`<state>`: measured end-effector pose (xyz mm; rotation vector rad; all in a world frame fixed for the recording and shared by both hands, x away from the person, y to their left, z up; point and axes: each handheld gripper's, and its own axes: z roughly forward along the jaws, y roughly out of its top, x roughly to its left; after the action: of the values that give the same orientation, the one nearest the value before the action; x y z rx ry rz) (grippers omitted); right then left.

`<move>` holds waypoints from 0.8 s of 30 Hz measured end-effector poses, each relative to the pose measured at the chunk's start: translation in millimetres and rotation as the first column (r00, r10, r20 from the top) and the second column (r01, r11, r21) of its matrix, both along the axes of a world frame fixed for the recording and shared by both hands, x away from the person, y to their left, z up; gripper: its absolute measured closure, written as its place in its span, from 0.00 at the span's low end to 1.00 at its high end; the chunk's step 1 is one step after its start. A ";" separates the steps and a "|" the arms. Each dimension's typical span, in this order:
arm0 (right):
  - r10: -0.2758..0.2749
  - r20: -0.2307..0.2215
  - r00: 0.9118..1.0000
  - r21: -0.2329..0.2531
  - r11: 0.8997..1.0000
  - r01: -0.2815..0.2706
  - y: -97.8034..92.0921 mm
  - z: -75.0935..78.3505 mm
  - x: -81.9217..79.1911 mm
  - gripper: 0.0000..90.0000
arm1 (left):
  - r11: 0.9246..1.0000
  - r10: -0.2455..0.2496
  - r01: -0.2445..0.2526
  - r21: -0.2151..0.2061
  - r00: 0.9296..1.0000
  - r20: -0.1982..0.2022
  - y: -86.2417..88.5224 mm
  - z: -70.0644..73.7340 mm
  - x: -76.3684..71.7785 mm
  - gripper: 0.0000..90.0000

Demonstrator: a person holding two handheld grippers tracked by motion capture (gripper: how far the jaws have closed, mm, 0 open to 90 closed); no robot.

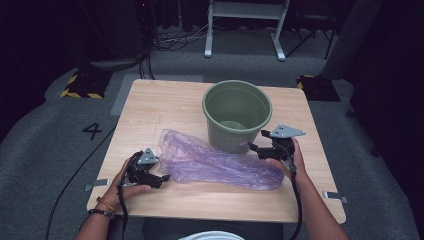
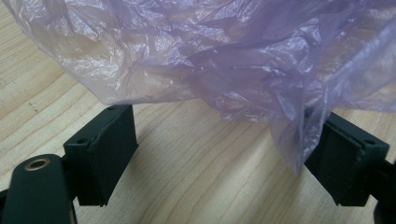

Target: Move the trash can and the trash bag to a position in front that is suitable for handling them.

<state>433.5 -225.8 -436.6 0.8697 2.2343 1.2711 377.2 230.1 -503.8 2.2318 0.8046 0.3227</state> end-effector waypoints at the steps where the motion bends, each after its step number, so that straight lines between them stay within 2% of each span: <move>1: 0.005 0.000 1.000 -0.003 1.000 -0.005 2.6 0.6 2.1 0.30 | 1.000 -0.003 0.003 0.000 1.000 0.000 0.0 0.0 -0.2 0.16; 4: 0.010 0.005 1.000 -0.006 1.000 -0.010 10.2 2.5 6.6 0.29 | 1.000 -0.003 0.003 -0.001 1.000 0.000 0.0 0.0 -0.4 0.16; 9: 0.011 -0.005 1.000 -0.004 1.000 -0.011 12.3 3.3 7.8 0.30 | 1.000 -0.003 0.003 -0.001 1.000 0.000 0.0 -0.1 -0.5 0.16; 10: 0.025 -0.013 1.000 -0.006 1.000 -0.025 12.1 3.6 4.5 0.29 | 1.000 -0.003 0.003 -0.001 1.000 0.000 0.0 -0.1 -0.5 0.16; 12: 0.051 -0.010 0.999 -0.040 0.998 -0.052 13.0 4.0 -3.9 0.28 | 1.000 -0.003 0.003 -0.001 1.000 0.000 0.1 -0.1 -0.7 0.16; 14: 0.121 -0.015 0.993 -0.082 0.989 -0.122 14.1 3.9 -18.4 0.28 | 1.000 -0.003 0.003 -0.001 1.000 0.000 0.1 -0.1 -0.8 0.16; 16: 0.193 -0.026 0.981 -0.127 0.972 -0.195 17.1 1.0 -35.0 0.27 | 1.000 -0.002 0.002 -0.001 1.000 0.001 0.0 -0.1 -0.8 0.16; 17: 0.232 -0.040 0.972 -0.148 0.961 -0.235 19.8 -1.5 -42.6 0.26 | 1.000 -0.002 0.002 -0.001 1.000 0.001 0.1 -0.1 -0.8 0.16; 18: 0.232 -0.040 0.972 -0.148 0.961 -0.235 19.8 -1.5 -42.6 0.26 | 1.000 -0.002 0.002 -0.001 1.000 0.001 0.1 -0.1 -0.8 0.16; 19: 0.290 -0.073 0.954 -0.198 0.934 -0.299 26.2 -11.0 -56.4 0.24 | 1.000 -0.002 0.002 -0.001 1.000 0.001 0.0 -0.1 -0.9 0.16; 20: 0.290 -0.073 0.954 -0.198 0.934 -0.299 26.2 -11.0 -56.4 0.24 | 1.000 0.001 -0.001 -0.001 1.000 0.000 0.0 -0.1 -1.1 0.16; 21: 0.311 -0.097 0.945 -0.222 0.919 -0.325 29.2 -16.7 -61.2 0.22 | 1.000 0.002 -0.002 -0.001 1.000 0.000 -0.1 -0.2 -1.2 0.16; 22: 0.327 -0.124 0.937 -0.303 0.886 -0.350 35.1 -29.1 -67.9 0.21 | 1.000 0.003 -0.003 -0.002 1.000 0.000 -0.2 -0.2 -1.3 0.16; 23: 0.329 -0.135 0.935 -0.320 0.878 -0.356 37.0 -33.6 -69.0 0.21 | 1.000 0.004 -0.004 -0.002 1.000 0.000 -0.3 -0.2 -1.4 0.16; 24: 0.329 -0.135 0.935 -0.320 0.878 -0.356 37.0 -33.6 -69.0 0.21 | 1.000 0.004 -0.004 -0.002 1.000 0.000 -0.3 -0.2 -1.4 0.16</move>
<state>364.5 -188.9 -470.1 0.4084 2.6506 0.9493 375.8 229.8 -503.9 2.2289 0.8091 0.3239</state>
